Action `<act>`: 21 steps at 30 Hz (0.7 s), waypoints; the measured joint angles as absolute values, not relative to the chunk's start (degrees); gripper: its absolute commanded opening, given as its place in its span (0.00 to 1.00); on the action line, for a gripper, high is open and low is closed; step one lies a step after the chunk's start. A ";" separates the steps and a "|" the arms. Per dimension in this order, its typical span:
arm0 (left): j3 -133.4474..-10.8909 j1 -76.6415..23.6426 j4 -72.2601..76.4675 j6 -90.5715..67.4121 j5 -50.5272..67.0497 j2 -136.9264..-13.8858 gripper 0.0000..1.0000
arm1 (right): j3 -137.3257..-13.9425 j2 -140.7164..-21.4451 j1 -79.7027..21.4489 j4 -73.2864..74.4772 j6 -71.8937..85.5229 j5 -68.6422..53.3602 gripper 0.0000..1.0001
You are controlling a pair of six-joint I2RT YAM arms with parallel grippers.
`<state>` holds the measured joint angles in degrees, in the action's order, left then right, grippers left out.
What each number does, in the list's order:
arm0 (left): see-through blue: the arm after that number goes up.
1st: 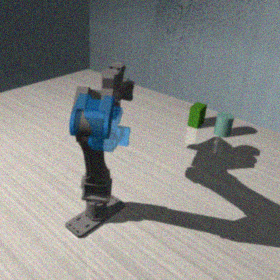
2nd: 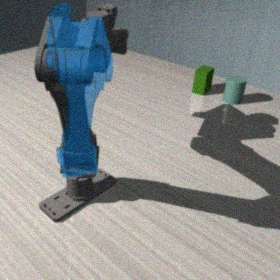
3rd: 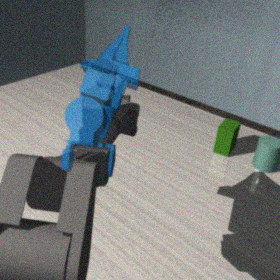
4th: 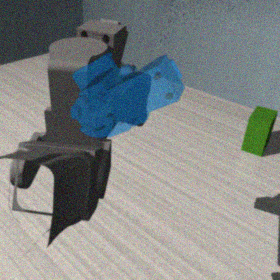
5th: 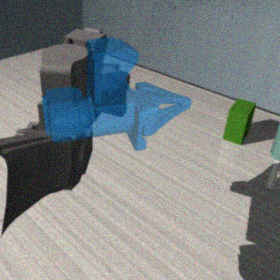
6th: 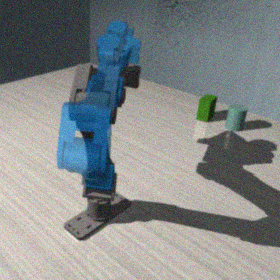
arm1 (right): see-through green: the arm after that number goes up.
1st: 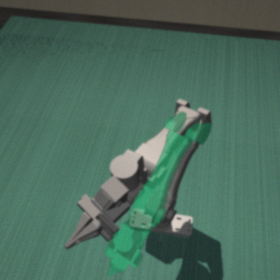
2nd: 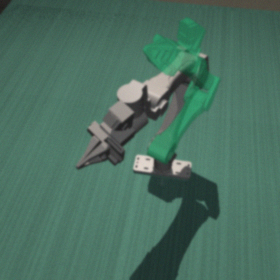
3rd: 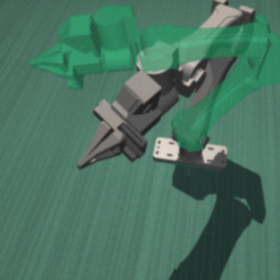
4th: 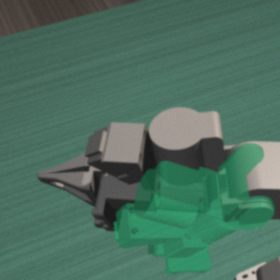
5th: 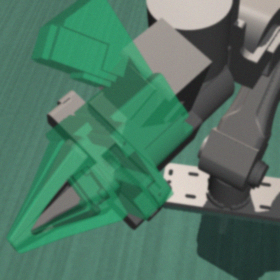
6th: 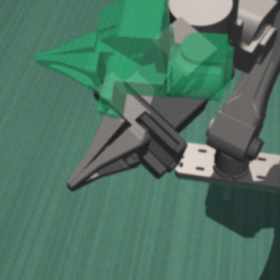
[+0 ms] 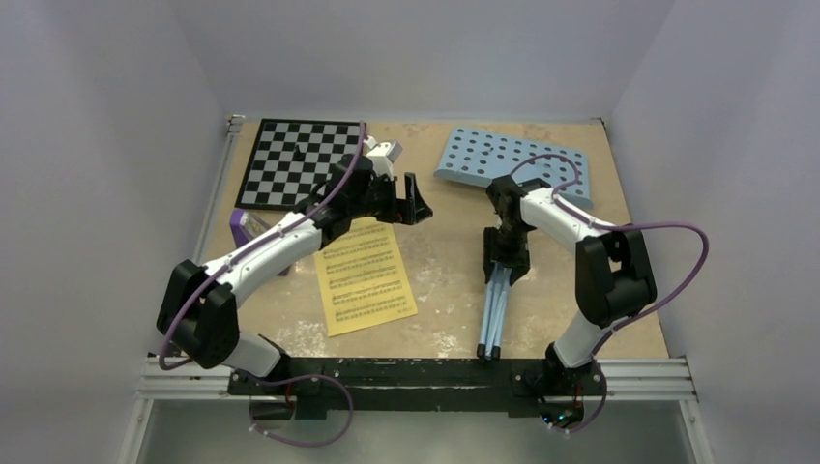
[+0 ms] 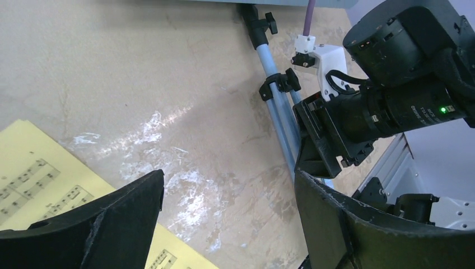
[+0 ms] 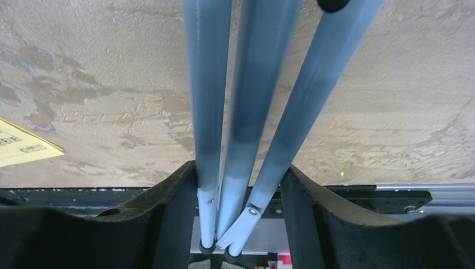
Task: Pack up the instrument practice props
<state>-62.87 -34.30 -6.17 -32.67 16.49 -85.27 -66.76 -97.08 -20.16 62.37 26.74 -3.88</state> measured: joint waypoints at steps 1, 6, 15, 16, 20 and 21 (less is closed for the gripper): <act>-62.87 -34.04 -6.76 -31.68 16.38 -84.40 0.91 | -66.76 -97.08 -20.18 62.39 26.55 -3.77 0.54; -62.89 -32.34 -8.38 -27.53 16.01 -80.25 0.91 | -66.76 -97.06 -20.18 62.24 23.94 -4.23 0.31; -62.17 -31.51 -8.62 -24.36 15.81 -76.71 0.91 | -66.76 -97.10 -23.49 58.37 10.07 -14.61 0.16; -61.76 -31.51 -8.67 -24.32 15.81 -76.31 0.91 | -66.92 -97.12 -24.32 57.93 8.88 -15.46 0.16; -60.38 -31.42 -8.62 -24.29 15.84 -75.70 0.91 | -68.90 -97.12 -27.90 55.75 3.73 -18.79 0.14; -60.16 -31.38 -8.67 -24.29 15.84 -75.72 0.91 | -69.23 -97.12 -28.25 55.20 3.44 -19.70 0.13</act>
